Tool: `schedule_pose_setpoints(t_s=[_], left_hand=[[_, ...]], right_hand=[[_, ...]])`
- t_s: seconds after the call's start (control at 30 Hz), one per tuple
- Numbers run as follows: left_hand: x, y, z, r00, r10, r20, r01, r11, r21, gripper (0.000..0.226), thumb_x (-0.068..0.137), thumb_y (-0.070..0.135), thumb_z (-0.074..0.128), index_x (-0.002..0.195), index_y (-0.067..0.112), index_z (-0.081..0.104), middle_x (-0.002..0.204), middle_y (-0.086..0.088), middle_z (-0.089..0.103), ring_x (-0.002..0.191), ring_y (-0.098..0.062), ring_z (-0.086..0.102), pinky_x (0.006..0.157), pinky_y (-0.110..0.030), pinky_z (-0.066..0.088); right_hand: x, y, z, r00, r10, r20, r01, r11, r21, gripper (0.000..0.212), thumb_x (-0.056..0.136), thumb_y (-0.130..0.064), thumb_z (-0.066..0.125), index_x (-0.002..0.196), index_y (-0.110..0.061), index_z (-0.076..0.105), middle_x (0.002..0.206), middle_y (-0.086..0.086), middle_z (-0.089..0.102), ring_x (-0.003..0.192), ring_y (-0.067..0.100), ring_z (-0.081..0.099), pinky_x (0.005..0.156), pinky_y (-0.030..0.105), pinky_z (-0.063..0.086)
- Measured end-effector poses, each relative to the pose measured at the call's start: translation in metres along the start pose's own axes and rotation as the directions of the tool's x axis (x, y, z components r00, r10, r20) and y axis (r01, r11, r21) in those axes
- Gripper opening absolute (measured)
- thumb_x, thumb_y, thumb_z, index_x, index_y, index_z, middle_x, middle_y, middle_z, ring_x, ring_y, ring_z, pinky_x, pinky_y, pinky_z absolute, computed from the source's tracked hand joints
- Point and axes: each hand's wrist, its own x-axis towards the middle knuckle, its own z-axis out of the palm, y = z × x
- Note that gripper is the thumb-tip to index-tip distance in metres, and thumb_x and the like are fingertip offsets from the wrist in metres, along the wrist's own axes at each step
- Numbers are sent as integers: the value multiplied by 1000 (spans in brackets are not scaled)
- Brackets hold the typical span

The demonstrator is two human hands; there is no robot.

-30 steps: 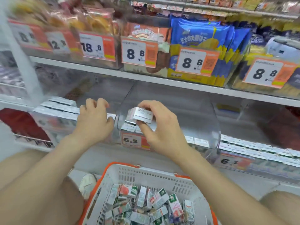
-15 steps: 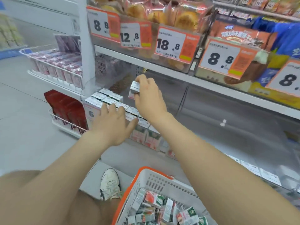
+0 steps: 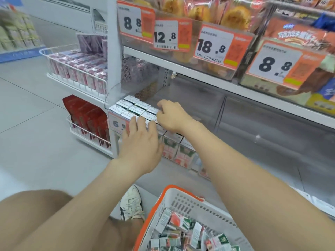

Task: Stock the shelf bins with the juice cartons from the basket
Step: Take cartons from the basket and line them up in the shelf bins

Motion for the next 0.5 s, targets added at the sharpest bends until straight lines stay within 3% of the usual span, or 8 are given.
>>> schedule_pose_setpoints(t_s=[0.07,0.13,0.2,0.23,0.3,0.33,0.43,0.5], left_hand=[[-12,10,0,988,13,-154,-15,1000,-10,46,90,32,60,126,7,46,130,-23,41,118,-44,44,95,-52,46],[-27,22,0,970,35,-240,-36,999,1,40,82,27,57,115,8,47,116,-20,44,99,-39,46,81,-47,45],[-39,33,6,980,86,-179,-103,991,-89,34,86,28,53,114,10,47,112,-17,49,96,-39,50,74,-47,46],[-44,37,11,990,120,-80,-132,978,-164,31,91,29,53,116,12,47,112,-15,54,97,-39,54,74,-47,48],[-56,47,21,958,227,176,-181,953,-245,32,97,36,50,123,18,49,116,-12,64,101,-38,63,79,-46,55],[-63,53,28,908,286,307,-223,949,-224,33,99,38,49,127,20,50,120,-12,67,105,-37,65,84,-45,56],[-89,81,55,637,327,698,-368,925,-97,37,105,37,48,137,17,54,128,-10,65,116,-33,63,93,-40,53],[-102,94,88,490,282,825,-432,900,-51,32,107,33,47,124,11,63,111,-8,65,100,-31,62,82,-37,49]], right_hand=[[-29,-1,-4,980,-61,-190,66,998,18,38,95,-12,47,129,-10,62,124,15,67,114,35,61,92,43,53],[-71,-1,-6,918,-132,-373,162,986,48,35,89,-10,48,117,-14,68,110,7,71,103,29,65,87,42,54],[-123,5,-4,859,-172,-483,244,966,91,26,82,-13,47,96,-16,69,87,1,72,82,24,65,77,40,53],[-148,12,0,849,-181,-496,262,960,99,24,80,-15,46,87,-16,68,77,-1,70,72,22,62,71,39,53],[-196,30,16,881,-175,-440,244,964,106,24,78,-20,42,76,-18,66,65,-4,66,58,19,56,60,38,51],[-216,42,28,910,-165,-380,223,968,114,26,78,-22,40,73,-20,65,62,-5,64,55,18,54,56,37,49],[-262,81,69,992,-110,-66,113,992,47,30,79,-24,37,72,-22,66,64,-4,66,57,21,56,57,38,51],[-281,109,97,979,-22,204,24,1000,-8,29,81,-16,43,81,-22,71,73,-1,71,67,22,61,64,40,56]])
